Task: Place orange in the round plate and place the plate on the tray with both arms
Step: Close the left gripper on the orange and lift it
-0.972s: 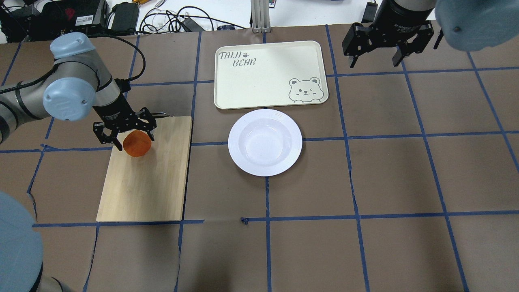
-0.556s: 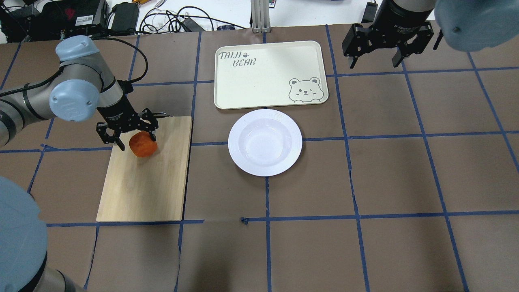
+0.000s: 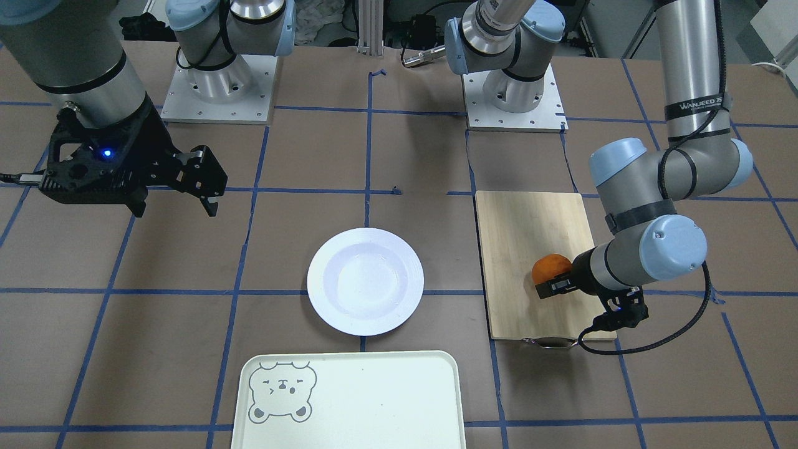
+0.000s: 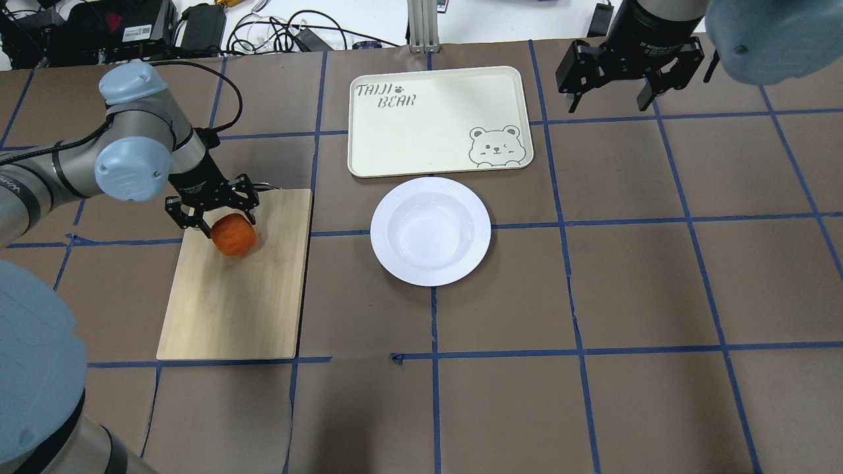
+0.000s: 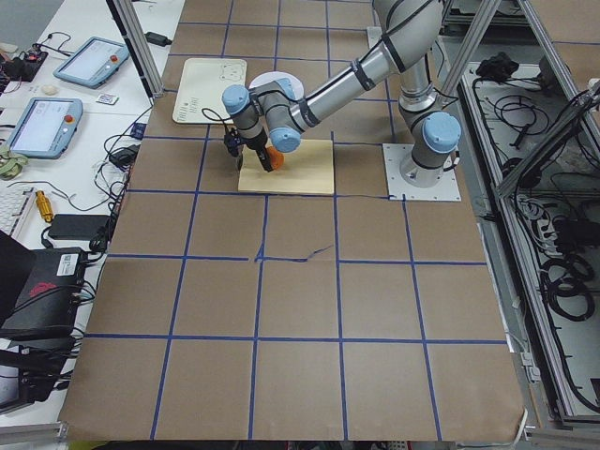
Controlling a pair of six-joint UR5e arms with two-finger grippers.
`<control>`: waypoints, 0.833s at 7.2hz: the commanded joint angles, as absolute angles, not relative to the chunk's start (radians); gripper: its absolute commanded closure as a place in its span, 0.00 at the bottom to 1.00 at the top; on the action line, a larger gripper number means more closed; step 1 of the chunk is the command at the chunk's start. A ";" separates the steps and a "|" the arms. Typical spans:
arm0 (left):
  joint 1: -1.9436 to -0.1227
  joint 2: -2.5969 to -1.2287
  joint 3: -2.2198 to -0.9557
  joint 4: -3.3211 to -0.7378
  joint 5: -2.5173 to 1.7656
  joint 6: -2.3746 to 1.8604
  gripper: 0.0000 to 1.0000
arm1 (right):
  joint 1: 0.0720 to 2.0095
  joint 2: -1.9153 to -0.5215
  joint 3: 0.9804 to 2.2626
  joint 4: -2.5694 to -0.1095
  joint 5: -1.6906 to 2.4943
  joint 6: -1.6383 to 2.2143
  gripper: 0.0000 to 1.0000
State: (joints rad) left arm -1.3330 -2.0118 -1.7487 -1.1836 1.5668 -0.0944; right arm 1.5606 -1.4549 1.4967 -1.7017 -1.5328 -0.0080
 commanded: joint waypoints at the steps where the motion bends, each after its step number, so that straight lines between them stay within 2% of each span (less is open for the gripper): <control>1: -1.333 -1.996 -1.747 -1.192 1.545 -0.103 1.00 | 1.562 -1.456 1.506 -1.704 -1.532 -0.008 0.00; 2: -1.342 -1.979 -1.735 -1.221 1.526 -0.138 1.00 | 1.559 -1.456 1.506 -1.706 -1.532 -0.009 0.00; 4: -1.356 -1.973 -1.633 -1.354 1.523 -0.199 1.00 | 1.559 -1.456 1.506 -1.706 -1.532 -0.009 0.00; 6: -1.443 -2.005 -1.543 -1.388 1.445 -0.353 1.00 | 1.557 -1.456 1.506 -1.706 -1.532 -0.011 0.00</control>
State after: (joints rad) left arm -1.3848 -1.9880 -1.5974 -1.3676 1.4840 -0.2566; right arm 1.5583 -1.4557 1.5063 -1.7058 -1.5325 -0.0094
